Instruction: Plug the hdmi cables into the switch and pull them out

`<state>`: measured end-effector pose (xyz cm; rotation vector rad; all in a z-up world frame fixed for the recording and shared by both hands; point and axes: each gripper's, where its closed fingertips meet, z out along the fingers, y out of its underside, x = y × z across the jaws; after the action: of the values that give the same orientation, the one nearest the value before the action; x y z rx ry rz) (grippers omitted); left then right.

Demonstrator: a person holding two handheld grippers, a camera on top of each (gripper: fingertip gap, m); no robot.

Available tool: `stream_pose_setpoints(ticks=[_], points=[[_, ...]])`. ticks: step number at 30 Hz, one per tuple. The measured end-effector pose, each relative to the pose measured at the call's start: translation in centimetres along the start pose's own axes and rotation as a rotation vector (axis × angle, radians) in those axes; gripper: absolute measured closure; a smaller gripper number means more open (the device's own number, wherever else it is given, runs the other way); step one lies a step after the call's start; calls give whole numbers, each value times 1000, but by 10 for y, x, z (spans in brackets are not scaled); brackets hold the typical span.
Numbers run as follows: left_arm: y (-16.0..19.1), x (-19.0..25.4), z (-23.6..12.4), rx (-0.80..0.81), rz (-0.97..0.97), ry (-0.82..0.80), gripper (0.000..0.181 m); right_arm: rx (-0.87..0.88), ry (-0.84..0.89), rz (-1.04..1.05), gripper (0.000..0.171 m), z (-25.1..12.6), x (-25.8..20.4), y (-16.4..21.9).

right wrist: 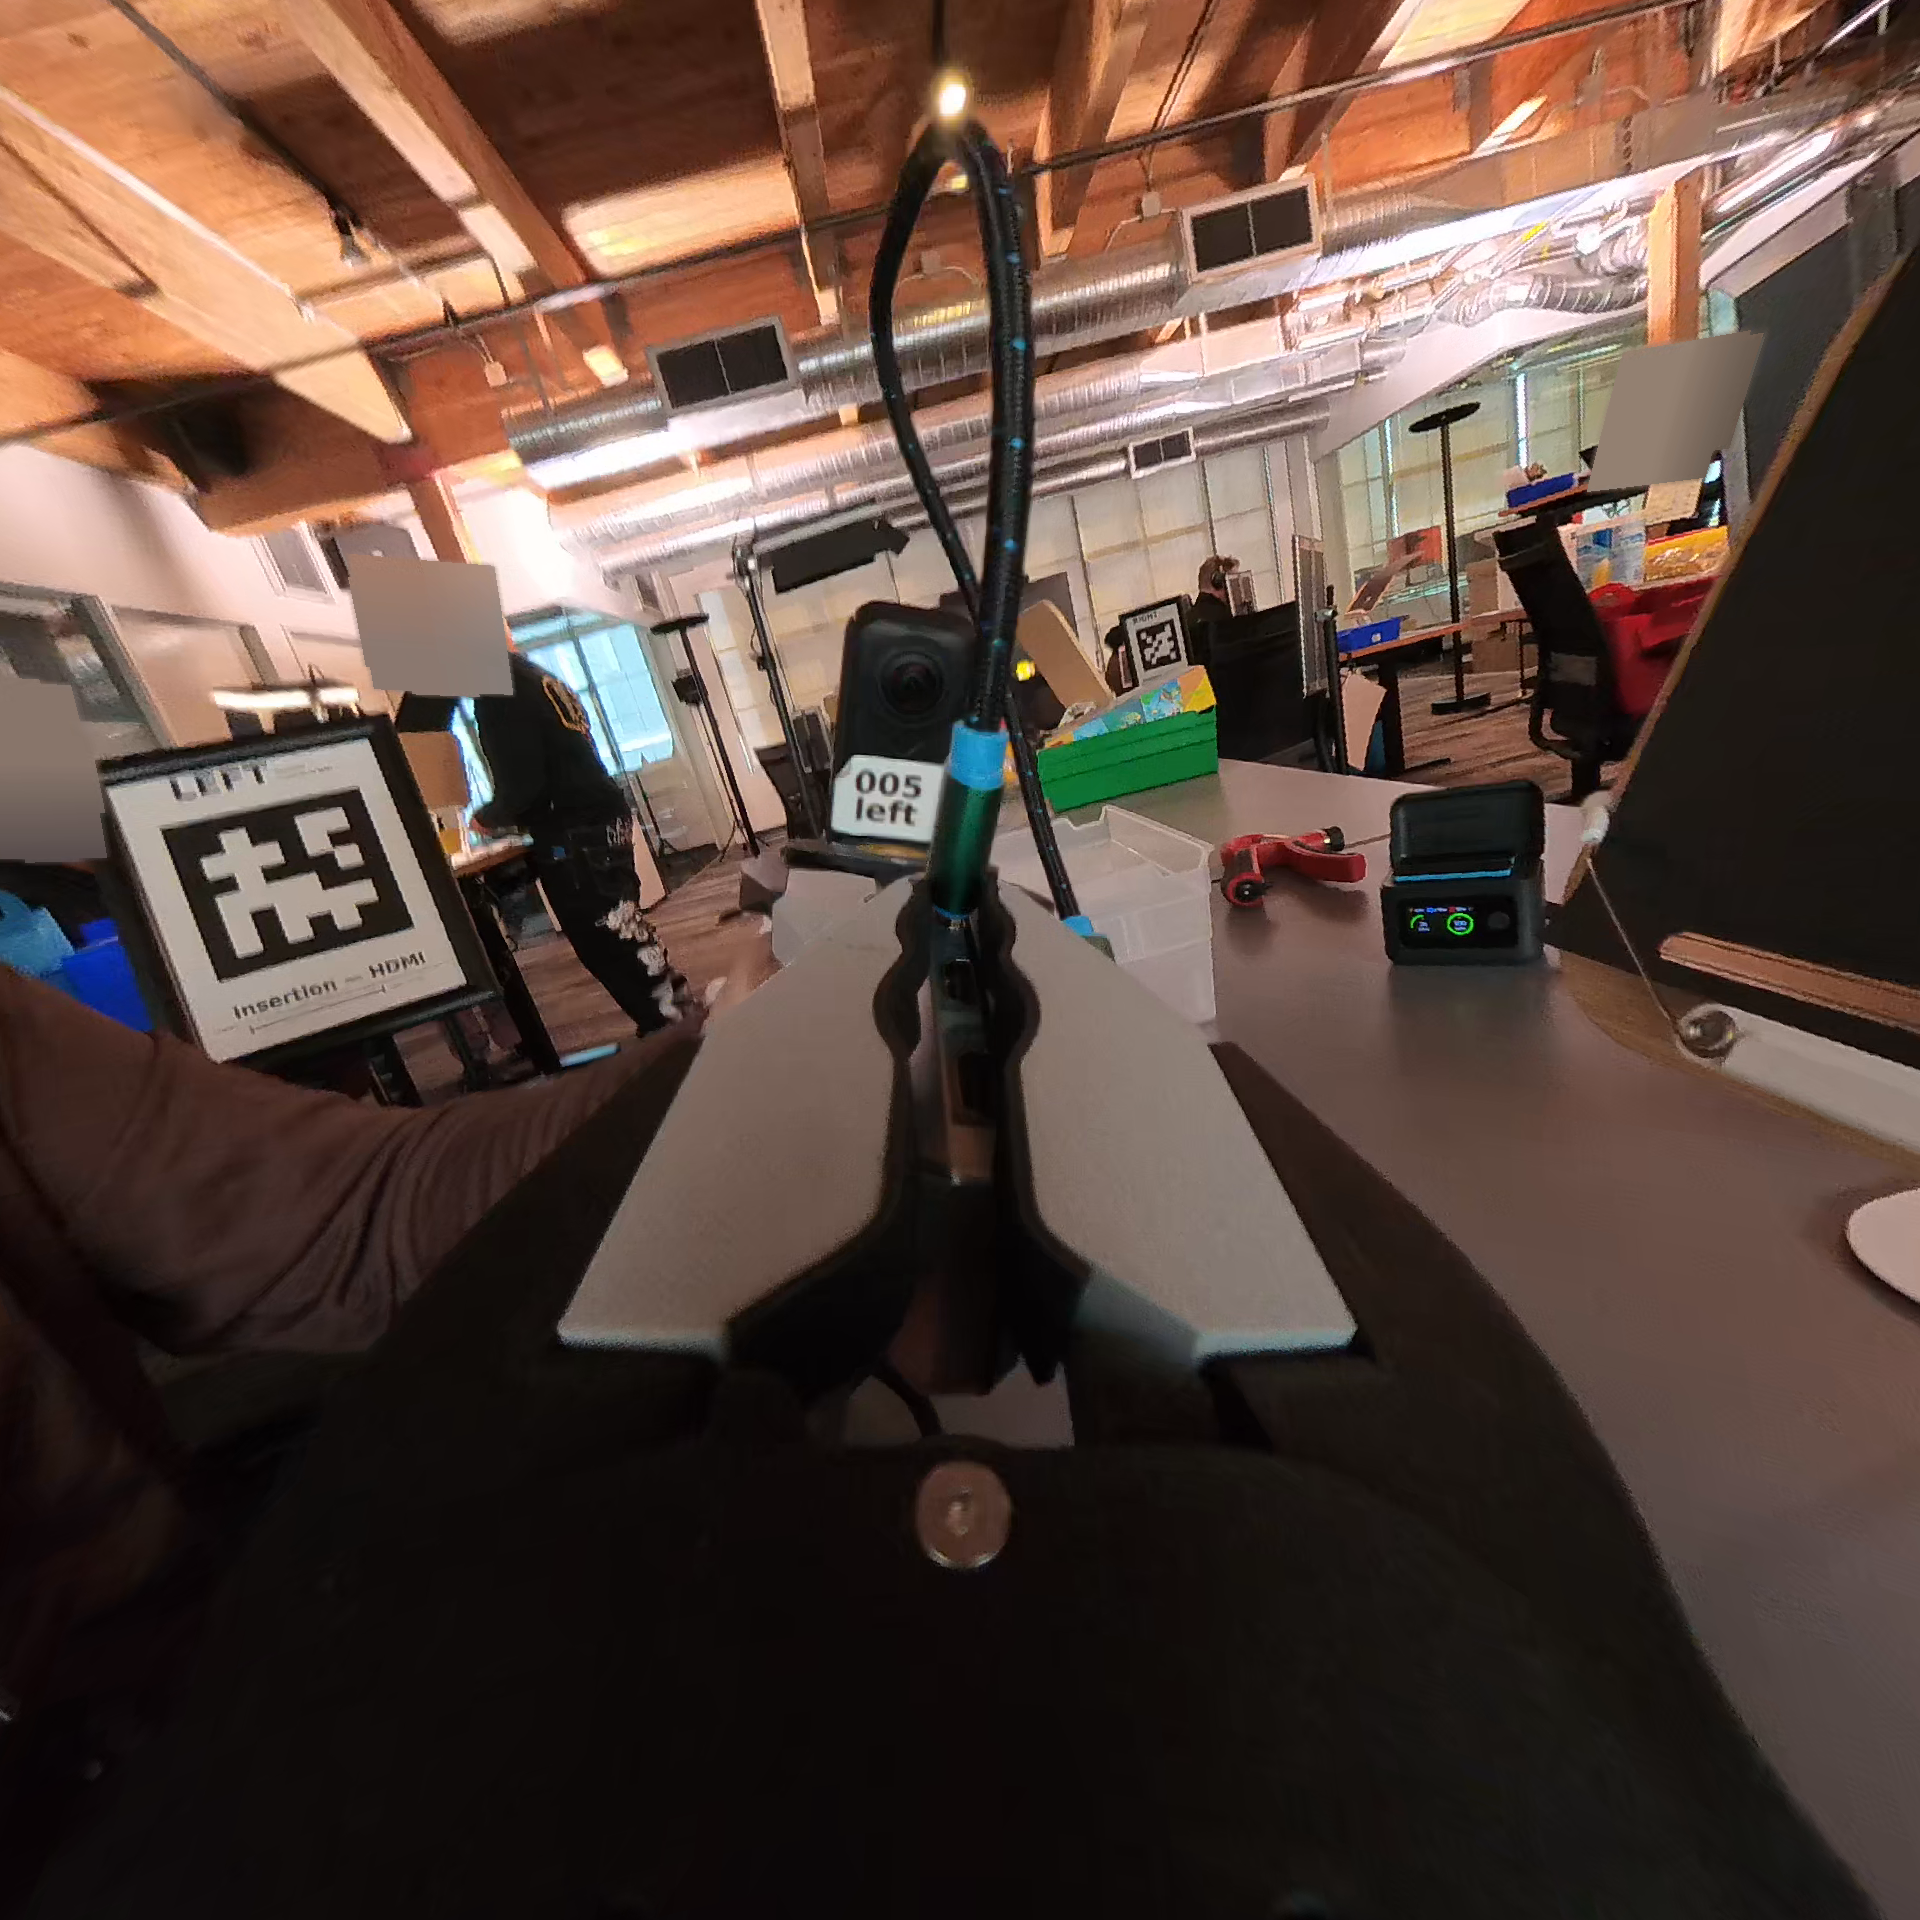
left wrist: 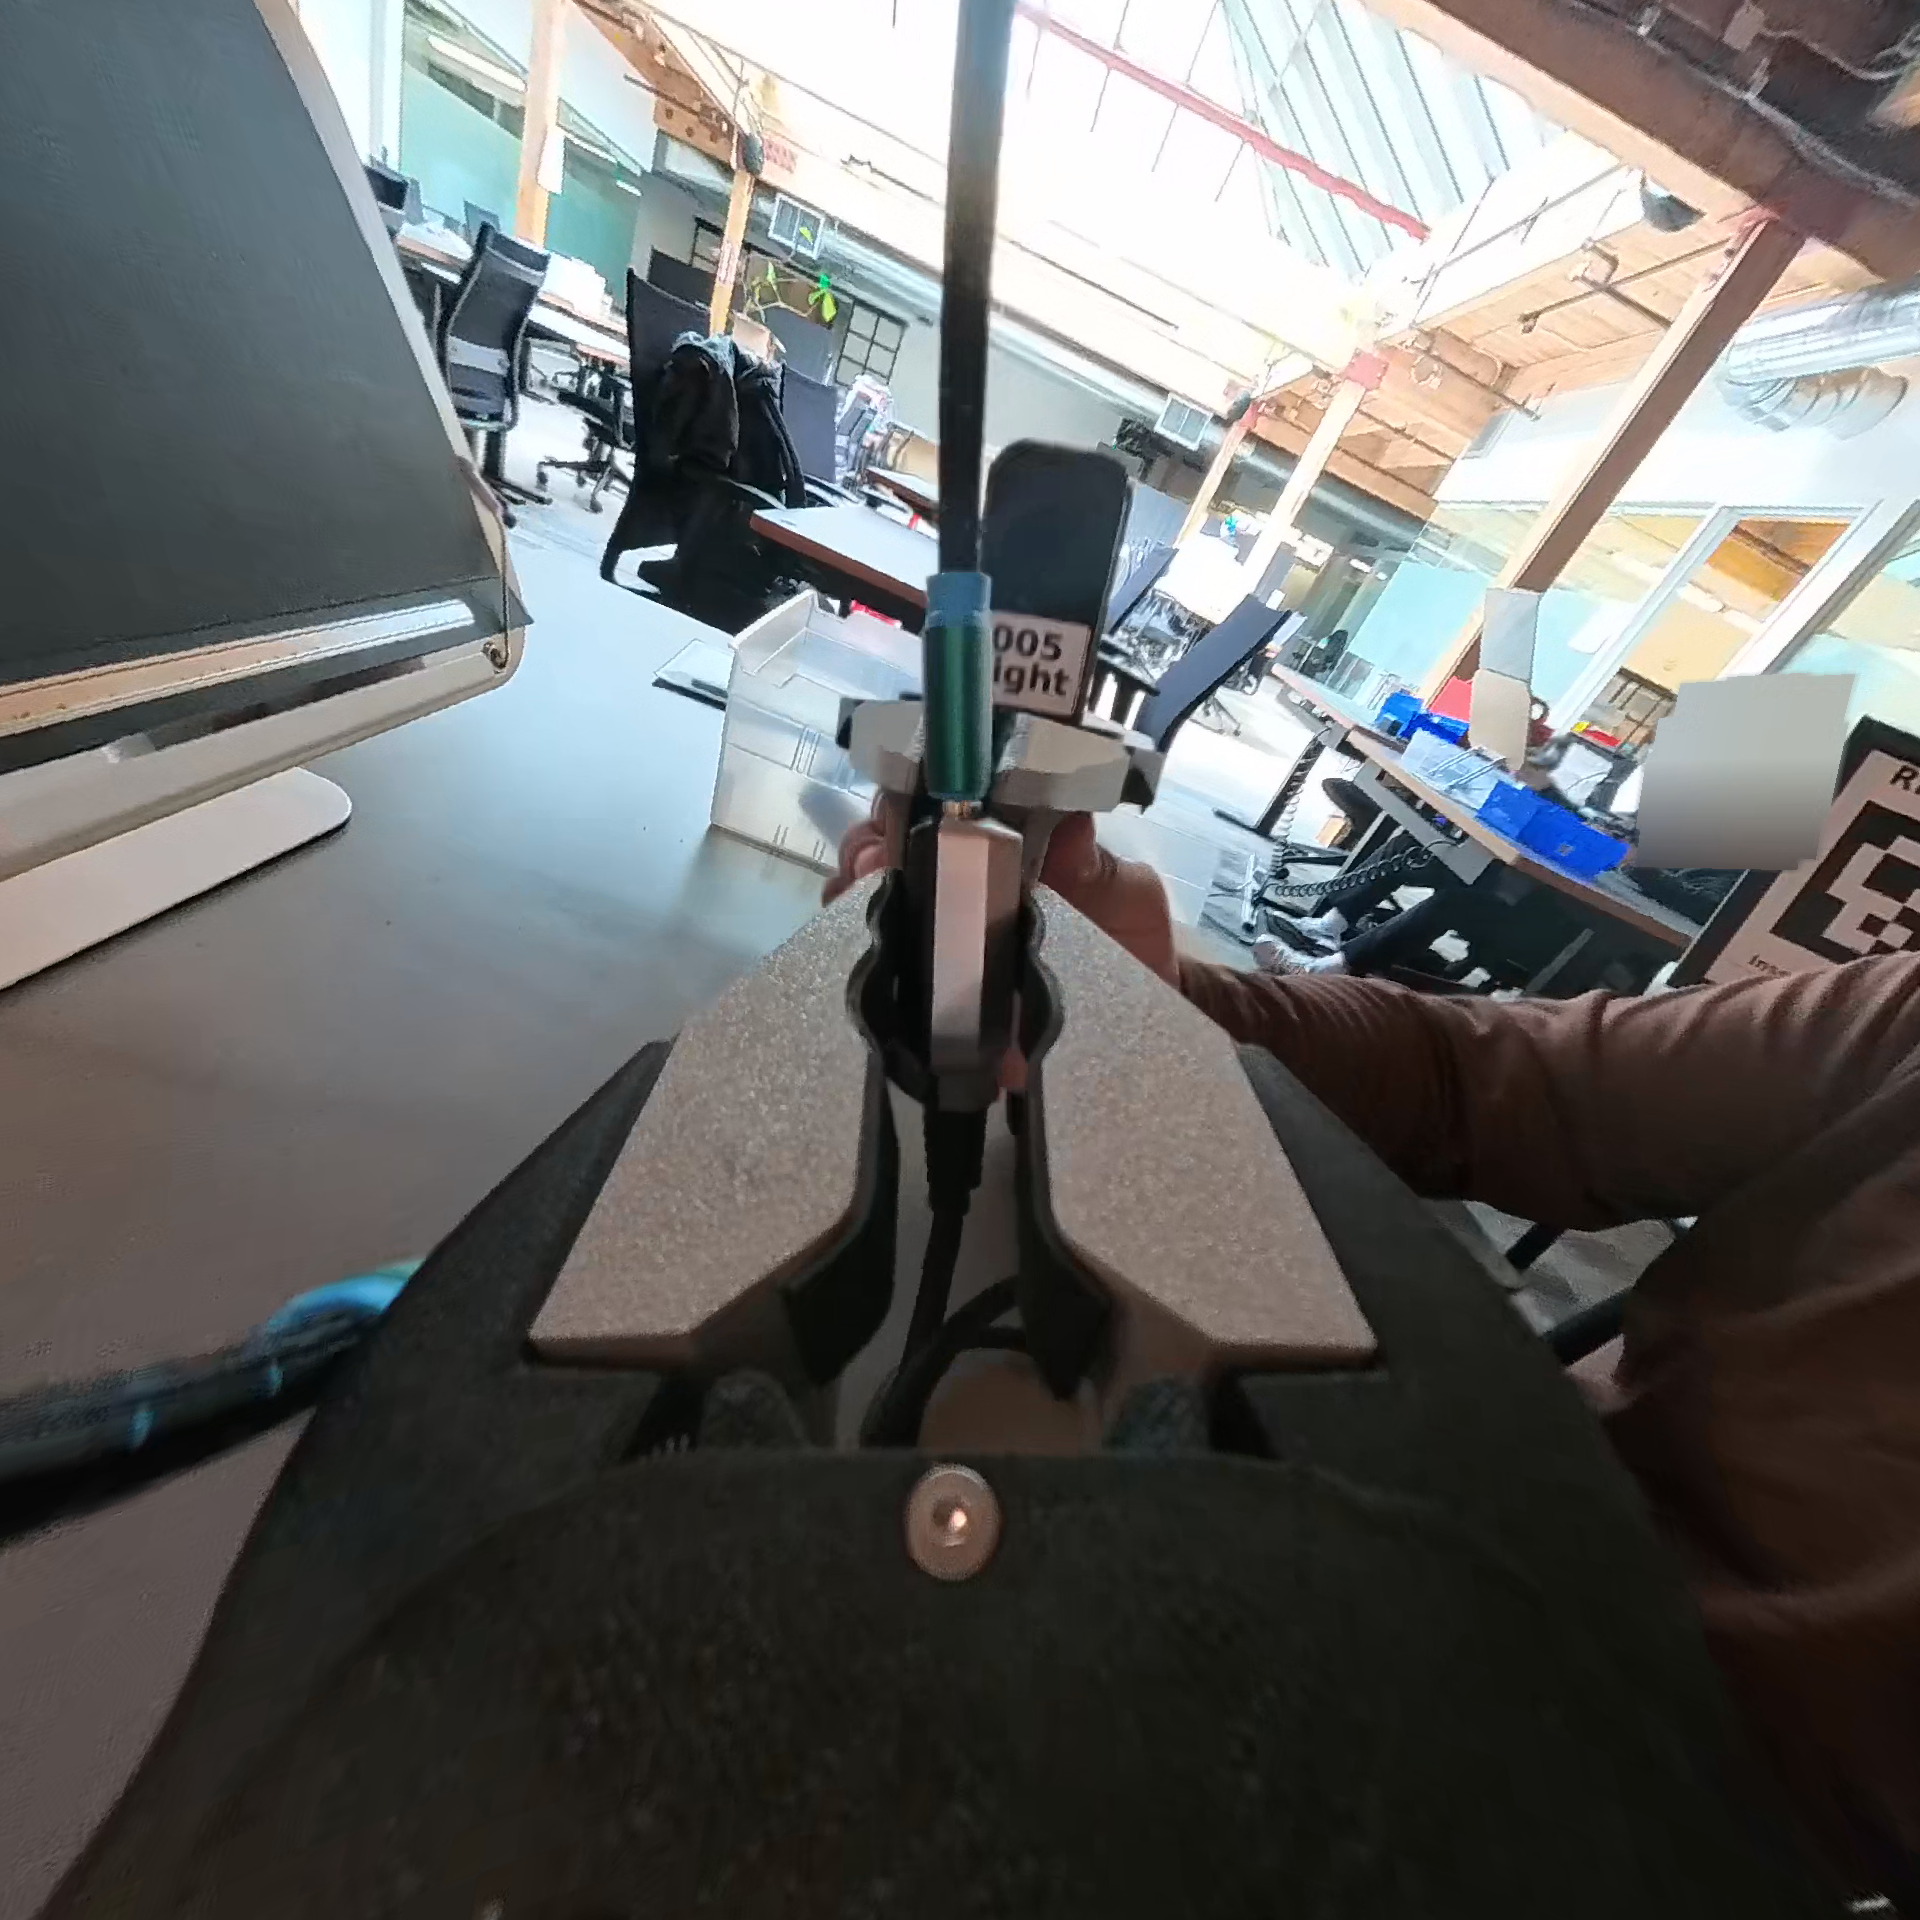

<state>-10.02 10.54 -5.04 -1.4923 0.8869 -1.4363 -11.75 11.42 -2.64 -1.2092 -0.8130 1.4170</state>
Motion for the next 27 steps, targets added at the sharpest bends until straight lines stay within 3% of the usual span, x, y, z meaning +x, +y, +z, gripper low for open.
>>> stream_pose_setpoints(ticks=[3,9,12,27], points=[[4,-1,0,-30,12,-13,164,-87,4,-82,165,-1,0,4],[13,1,7,-75,37,-21,164,-205,-72,-28,164,-11,-2,11],[15,1,9,-85,41,-20,162,-222,-101,10,157,-7,-7,16],[15,-3,10,-73,49,-42,164,-230,-31,-84,163,-10,1,12]])
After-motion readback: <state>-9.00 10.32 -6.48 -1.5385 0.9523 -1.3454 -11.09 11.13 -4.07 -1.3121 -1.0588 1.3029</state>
